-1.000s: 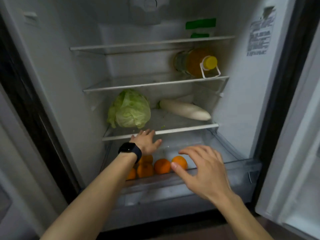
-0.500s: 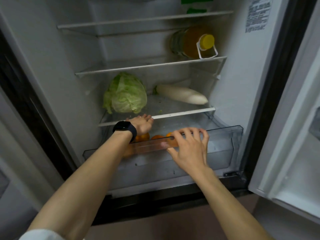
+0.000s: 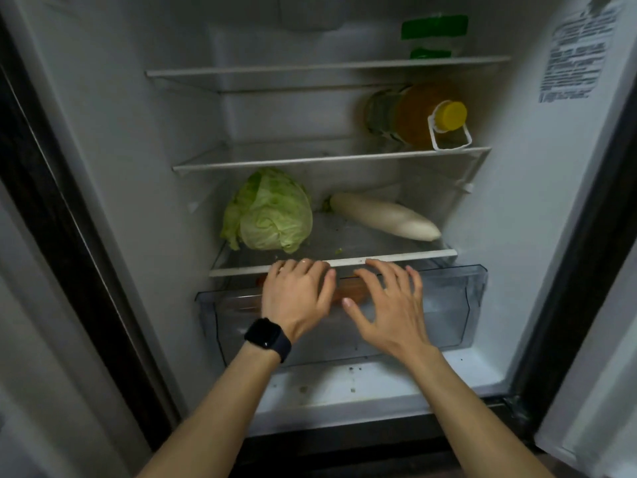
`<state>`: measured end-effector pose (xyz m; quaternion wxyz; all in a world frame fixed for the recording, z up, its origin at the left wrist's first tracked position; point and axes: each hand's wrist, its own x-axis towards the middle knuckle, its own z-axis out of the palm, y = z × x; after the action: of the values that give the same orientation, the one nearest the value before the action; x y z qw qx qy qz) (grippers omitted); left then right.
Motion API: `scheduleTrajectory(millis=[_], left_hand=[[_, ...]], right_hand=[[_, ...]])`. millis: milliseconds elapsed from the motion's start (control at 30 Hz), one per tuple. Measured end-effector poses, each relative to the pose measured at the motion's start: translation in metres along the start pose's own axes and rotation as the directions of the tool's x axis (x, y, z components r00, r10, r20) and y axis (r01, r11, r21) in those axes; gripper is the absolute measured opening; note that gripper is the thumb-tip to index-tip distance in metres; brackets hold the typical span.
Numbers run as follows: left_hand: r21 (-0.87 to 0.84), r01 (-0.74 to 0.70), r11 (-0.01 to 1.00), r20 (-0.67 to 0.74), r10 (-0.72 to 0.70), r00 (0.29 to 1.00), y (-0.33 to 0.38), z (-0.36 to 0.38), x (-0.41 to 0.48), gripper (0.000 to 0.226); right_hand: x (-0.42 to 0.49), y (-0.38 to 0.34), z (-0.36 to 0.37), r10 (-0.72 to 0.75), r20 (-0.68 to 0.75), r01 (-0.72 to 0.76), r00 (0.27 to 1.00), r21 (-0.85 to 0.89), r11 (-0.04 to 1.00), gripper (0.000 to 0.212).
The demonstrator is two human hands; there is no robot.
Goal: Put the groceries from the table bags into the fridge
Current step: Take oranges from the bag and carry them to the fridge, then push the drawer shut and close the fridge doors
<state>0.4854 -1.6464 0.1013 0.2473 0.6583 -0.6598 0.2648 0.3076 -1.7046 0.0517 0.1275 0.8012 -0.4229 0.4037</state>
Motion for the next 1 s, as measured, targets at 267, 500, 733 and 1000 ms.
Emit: scheduleTrajectory(millis=[267,500,733,1000], left_hand=[[-0.046,-0.004,0.999,-0.027,0.003,1.0,-0.016,0.062,-0.025,0.051],[-0.055,0.046,0.997,-0.066,-0.05,0.997,-0.016,0.082,-0.016,0.054],[-0.044,0.04,0.998,-0.076,-0.043,0.996,-0.013,0.081,-0.014,0.053],[-0.041,0.158,0.987,0.325,-0.137,0.936,0.022,0.004,-0.024,0.075]], right_hand=[[0.009,0.003,0.037,0.072,0.059,-0.073,0.996,0.005,0.997,0.046],[0.017,0.009,0.057,0.086,0.024,-0.085,0.996,-0.033,0.996,0.045],[0.022,0.01,0.034,0.083,0.143,-0.065,0.986,-0.123,0.99,0.049],[-0.022,-0.001,-0.065,0.043,0.351,-0.05,0.935,0.011,0.999,0.051]])
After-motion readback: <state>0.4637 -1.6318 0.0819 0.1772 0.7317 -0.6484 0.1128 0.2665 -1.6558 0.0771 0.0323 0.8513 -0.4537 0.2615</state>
